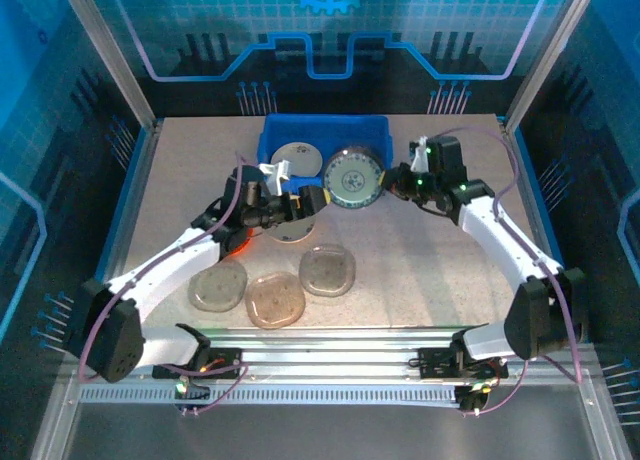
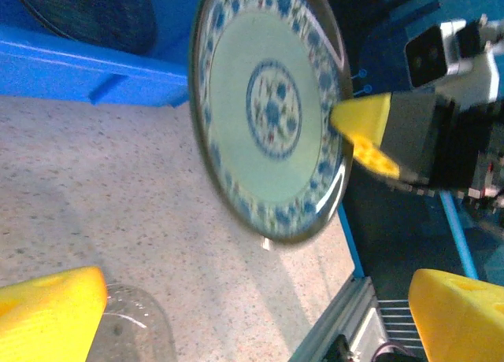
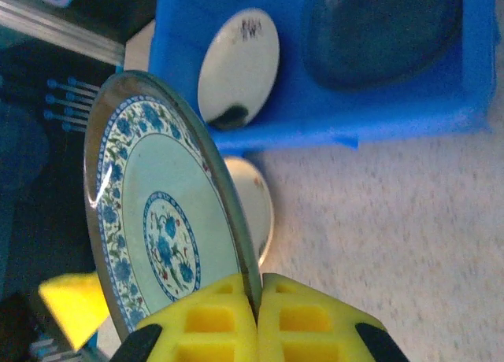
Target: Place the plates into the plastic bin on the countertop
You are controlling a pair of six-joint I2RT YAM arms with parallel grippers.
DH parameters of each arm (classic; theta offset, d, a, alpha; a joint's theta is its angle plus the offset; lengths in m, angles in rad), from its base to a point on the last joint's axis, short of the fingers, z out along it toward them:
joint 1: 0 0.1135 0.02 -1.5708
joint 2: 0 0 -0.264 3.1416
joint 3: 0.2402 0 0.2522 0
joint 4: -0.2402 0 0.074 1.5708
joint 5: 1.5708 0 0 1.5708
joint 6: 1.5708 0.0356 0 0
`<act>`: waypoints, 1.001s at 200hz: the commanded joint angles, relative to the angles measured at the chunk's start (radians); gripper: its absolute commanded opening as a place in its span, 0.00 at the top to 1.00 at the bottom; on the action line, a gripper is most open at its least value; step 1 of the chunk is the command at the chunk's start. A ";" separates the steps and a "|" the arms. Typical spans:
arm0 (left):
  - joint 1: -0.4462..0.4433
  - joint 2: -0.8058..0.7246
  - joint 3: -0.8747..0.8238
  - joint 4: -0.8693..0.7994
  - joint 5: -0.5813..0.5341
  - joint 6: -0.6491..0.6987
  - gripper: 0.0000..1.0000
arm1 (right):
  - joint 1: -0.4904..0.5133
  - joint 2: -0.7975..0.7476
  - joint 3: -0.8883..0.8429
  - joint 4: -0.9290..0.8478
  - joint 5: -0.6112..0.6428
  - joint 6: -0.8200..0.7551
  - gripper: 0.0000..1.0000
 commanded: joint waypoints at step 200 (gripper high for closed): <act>0.266 -0.182 -0.170 -0.041 0.139 0.029 0.01 | 0.141 1.122 1.234 -0.225 0.027 0.124 1.00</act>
